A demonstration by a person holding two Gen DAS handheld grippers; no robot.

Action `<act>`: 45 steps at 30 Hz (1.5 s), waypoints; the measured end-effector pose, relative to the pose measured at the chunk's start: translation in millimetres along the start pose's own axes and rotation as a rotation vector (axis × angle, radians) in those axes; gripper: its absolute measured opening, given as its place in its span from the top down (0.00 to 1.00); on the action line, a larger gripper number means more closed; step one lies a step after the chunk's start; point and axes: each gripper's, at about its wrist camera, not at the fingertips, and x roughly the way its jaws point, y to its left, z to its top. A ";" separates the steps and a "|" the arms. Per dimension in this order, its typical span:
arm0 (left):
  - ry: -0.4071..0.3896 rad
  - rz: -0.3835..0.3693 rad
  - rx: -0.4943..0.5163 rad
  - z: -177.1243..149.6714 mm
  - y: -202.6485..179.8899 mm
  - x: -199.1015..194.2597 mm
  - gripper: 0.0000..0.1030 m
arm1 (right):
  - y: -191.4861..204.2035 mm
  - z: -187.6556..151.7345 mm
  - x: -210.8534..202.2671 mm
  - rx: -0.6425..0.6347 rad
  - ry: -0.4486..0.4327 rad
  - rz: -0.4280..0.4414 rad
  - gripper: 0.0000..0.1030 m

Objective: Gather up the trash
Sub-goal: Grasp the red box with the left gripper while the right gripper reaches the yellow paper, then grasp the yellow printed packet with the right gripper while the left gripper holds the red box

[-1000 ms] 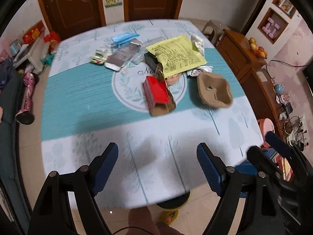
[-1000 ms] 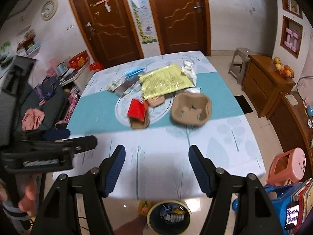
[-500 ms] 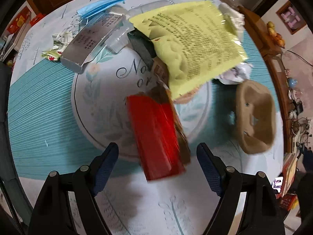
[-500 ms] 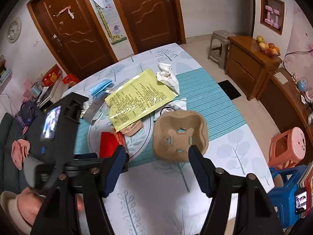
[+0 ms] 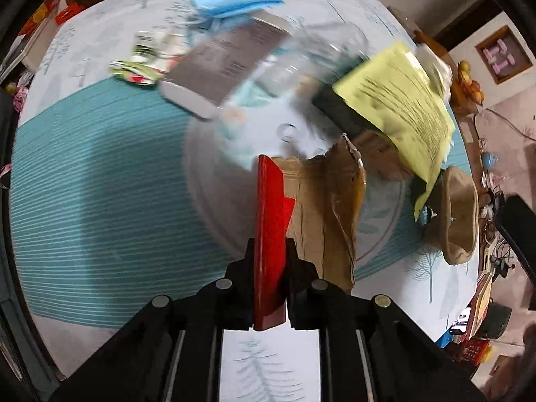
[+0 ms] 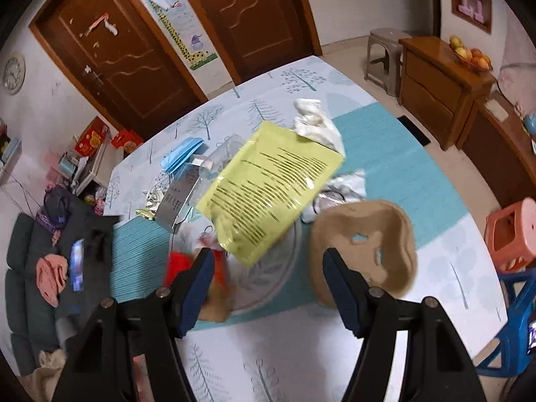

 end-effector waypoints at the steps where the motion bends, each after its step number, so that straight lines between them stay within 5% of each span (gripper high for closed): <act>1: -0.006 -0.003 -0.005 -1.0 4.8 -2.9 0.89 | 3.6 2.1 5.1 -0.008 0.009 -0.004 0.35; 9: -0.019 -0.029 -0.040 4.5 34.6 -13.4 0.89 | 44.1 -3.8 35.9 -0.169 -0.002 -0.132 0.35; 19: 0.014 -0.026 -0.059 11.3 65.1 -15.4 0.88 | 100.9 -37.1 83.0 -0.638 -0.145 -0.551 0.35; 26: 0.021 -0.019 -0.059 20.0 59.4 -8.0 0.88 | 97.0 -36.2 110.9 -0.747 -0.168 -0.715 0.35; 29: 0.021 -0.016 -0.049 21.9 55.9 -7.5 0.88 | 88.8 -29.2 111.4 -0.723 -0.174 -0.705 0.36; 31: 0.018 -0.015 -0.043 22.6 56.0 -9.3 0.88 | 85.9 -27.2 105.8 -0.704 -0.186 -0.670 0.75; 34: 0.009 -0.012 -0.036 20.6 51.6 -13.7 0.88 | 79.7 -20.6 94.8 -0.665 -0.205 -0.634 0.90; 45: -0.067 0.004 -0.014 -5.2 20.8 -52.8 0.88 | 48.4 -10.0 -16.8 -0.418 -0.324 -0.326 0.96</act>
